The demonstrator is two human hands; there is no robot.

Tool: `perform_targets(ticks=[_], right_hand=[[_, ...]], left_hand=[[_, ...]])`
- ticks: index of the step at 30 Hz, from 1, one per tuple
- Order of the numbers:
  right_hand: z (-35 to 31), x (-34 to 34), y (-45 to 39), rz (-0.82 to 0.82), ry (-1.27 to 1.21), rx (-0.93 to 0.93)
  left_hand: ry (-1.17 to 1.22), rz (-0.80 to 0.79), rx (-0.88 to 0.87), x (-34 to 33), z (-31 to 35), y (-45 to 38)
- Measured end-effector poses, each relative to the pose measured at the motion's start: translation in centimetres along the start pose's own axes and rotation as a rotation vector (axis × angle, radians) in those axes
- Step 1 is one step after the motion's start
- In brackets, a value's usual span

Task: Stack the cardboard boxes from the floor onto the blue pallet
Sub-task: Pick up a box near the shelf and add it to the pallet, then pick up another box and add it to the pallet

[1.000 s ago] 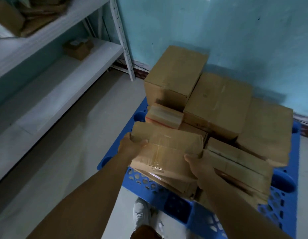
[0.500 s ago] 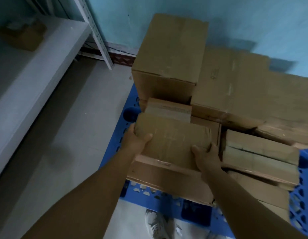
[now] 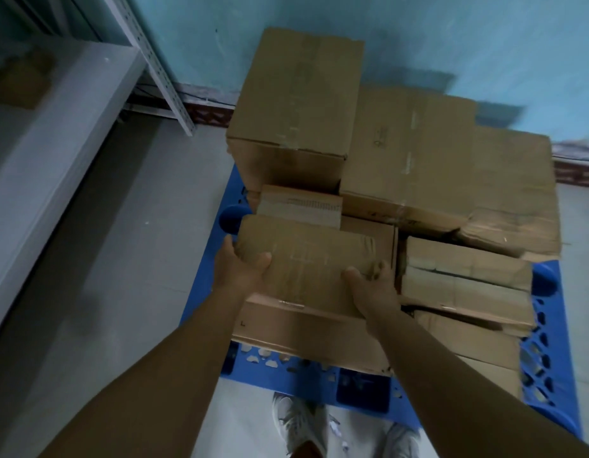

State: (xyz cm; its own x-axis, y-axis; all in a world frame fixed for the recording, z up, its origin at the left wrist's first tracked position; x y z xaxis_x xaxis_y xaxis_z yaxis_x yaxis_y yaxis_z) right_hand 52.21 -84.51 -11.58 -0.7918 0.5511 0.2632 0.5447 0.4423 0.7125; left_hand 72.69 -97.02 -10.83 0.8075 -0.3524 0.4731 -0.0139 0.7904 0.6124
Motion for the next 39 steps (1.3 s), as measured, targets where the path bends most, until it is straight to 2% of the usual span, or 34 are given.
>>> perform_targets(ticks=[4,7,11,15,21,31,39], right_hand=[[-0.8,2.2,1.9,-0.010,-0.022,0.010],[-1.5,4.9,3.9,-0.004,0.005,0.046],[-2.0,9.9,6.8,-0.004,-0.023,0.088],[-2.3,15.7,9.6,-0.011,-0.054,0.085],[-2.4,24.7,12.7,0.047,-0.159,0.067],[0.6,34.5,19.1,0.343,-0.408,0.096],[7.8,40.0,25.6,0.639,-0.560,0.068]], left_hand=[[0.042,0.150,0.021,-0.5,1.2,3.9],[0.137,0.204,-0.066,-1.8,3.2,8.2],[0.327,0.107,-0.040,-5.4,5.1,14.4],[0.369,0.048,-0.097,-9.1,7.7,20.2],[0.382,-0.151,-0.187,-15.0,11.4,27.5],[0.252,-0.487,-0.316,-22.7,15.6,36.1],[-0.026,-0.706,-0.495,-28.2,13.8,43.6]])
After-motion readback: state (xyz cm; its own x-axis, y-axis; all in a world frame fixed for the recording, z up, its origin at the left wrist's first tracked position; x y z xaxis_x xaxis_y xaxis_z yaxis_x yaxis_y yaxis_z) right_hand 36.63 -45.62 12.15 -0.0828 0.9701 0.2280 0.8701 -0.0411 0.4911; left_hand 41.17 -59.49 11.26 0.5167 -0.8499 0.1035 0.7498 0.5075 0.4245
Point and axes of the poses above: each hand's wrist, its own y-axis away from the middle knuckle, its own x-axis out of the back of the hand, z = x × y, the point moved 5 cm from there along -y, towards the middle knuckle
